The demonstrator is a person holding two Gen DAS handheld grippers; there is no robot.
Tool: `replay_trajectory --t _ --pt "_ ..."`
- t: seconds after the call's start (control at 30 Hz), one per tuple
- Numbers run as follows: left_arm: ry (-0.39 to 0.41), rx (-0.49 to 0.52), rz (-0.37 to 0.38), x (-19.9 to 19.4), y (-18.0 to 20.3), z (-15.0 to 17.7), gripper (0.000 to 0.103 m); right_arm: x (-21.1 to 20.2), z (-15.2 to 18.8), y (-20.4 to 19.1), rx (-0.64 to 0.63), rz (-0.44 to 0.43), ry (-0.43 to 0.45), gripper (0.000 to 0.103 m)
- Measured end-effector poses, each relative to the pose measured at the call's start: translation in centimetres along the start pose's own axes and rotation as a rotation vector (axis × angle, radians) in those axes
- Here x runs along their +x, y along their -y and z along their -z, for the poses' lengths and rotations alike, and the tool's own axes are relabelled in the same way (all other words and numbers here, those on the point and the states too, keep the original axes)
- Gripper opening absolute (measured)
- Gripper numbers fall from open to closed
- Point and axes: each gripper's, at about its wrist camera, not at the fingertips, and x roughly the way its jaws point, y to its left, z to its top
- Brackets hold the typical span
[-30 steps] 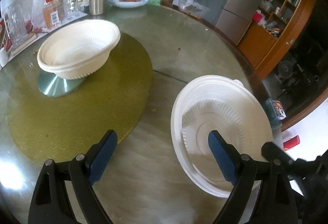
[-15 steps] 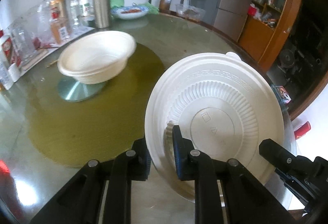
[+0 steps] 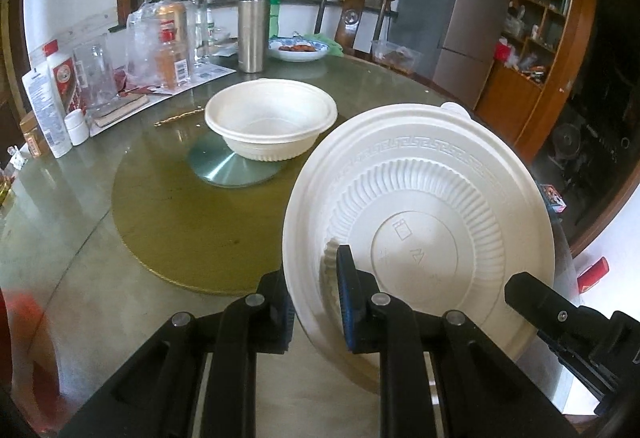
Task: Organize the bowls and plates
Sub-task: 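Lift the beige ribbed bowl off the table with both tools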
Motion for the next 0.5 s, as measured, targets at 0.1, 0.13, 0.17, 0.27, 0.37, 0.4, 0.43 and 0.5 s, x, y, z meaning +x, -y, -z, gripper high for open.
replay_trajectory --t 0.1,0.13,0.17,0.27,0.37,0.4,0.43,0.5 --pt "0.014 -0.004 0.003 -0.4 -0.3 0.1 0.017 -0.3 0.4 -0.4 -0.009 0.003 0.003 0.012" --pt "0.017 -0.004 0.006 -0.6 -0.5 0.1 0.017 -0.5 0.5 -0.4 -0.011 0.006 0.006 0.012" --pt "0.019 -0.005 0.009 -0.7 -0.5 0.2 0.017 -0.6 0.6 -0.5 -0.013 0.007 0.007 0.012" --pt "0.027 -0.004 0.014 -1.1 -0.5 0.3 0.017 -0.8 0.7 -1.0 -0.020 0.013 0.012 0.012" --pt "0.033 -0.007 0.018 -1.4 -0.6 0.4 0.017 -1.0 0.8 -1.3 -0.029 0.017 0.018 0.012" --pt "0.034 -0.009 0.020 -1.4 -0.8 0.4 0.017 -1.1 0.8 -1.4 -0.031 0.016 0.018 0.012" --pt "0.035 -0.011 0.021 -1.5 -0.9 0.4 0.017 -1.0 0.7 -1.5 -0.033 0.015 0.019 0.012" --pt "0.038 -0.011 0.019 -1.7 -1.0 0.5 0.017 -1.0 0.7 -1.5 -0.039 0.015 0.019 0.012"
